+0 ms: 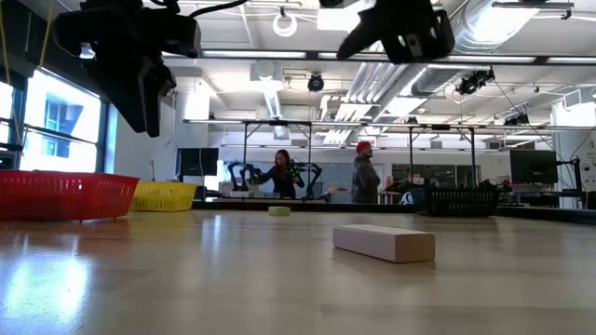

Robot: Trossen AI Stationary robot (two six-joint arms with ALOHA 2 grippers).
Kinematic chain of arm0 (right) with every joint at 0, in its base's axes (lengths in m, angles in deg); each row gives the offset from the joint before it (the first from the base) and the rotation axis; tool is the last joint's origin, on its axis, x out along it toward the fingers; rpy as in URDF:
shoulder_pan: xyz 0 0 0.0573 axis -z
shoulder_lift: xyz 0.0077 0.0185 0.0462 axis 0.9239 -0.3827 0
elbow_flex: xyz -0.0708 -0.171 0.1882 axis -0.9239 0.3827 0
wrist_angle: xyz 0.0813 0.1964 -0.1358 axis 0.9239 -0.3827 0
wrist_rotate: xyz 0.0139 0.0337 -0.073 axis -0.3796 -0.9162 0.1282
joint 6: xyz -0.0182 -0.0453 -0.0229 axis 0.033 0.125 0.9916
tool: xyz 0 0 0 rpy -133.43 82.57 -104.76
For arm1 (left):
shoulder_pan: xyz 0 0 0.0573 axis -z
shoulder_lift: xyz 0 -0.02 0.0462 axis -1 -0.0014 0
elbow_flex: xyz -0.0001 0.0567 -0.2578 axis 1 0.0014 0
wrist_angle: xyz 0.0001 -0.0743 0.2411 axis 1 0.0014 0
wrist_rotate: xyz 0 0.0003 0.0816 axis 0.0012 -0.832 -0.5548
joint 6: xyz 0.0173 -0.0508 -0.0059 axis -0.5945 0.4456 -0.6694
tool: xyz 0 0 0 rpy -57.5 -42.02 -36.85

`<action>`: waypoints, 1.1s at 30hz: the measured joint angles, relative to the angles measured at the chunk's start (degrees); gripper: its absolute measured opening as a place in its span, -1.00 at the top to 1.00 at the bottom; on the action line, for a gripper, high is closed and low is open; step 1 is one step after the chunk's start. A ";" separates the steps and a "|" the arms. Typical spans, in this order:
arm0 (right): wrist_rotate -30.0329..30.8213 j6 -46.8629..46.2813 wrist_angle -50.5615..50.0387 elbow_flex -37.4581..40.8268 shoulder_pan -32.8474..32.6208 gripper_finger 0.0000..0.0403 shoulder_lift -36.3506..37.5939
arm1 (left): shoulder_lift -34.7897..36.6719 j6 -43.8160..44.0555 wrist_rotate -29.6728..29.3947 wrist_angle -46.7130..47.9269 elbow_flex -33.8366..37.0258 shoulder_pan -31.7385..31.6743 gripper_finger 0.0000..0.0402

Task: Sort & place blocks by color
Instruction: Put the brown block into the red bin

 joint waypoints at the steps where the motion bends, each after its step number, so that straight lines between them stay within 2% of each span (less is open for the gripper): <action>1: 0.73 0.54 -1.67 -1.26 -0.14 0.03 -0.37 | 0.00 0.00 0.01 0.00 0.00 0.00 -0.11; 10: 2.36 0.79 -20.92 -13.18 -0.05 0.03 -8.44 | 0.00 -0.01 -0.01 0.01 0.00 -0.01 -0.11; 14: 4.39 0.59 -24.06 -15.03 -0.34 0.03 -10.86 | 0.00 0.01 0.01 0.00 0.00 0.00 -0.11; 33: 9.83 -3.98 -22.13 -13.85 -3.06 0.03 -18.96 | 0.00 -0.01 -0.54 0.06 0.00 0.00 -0.11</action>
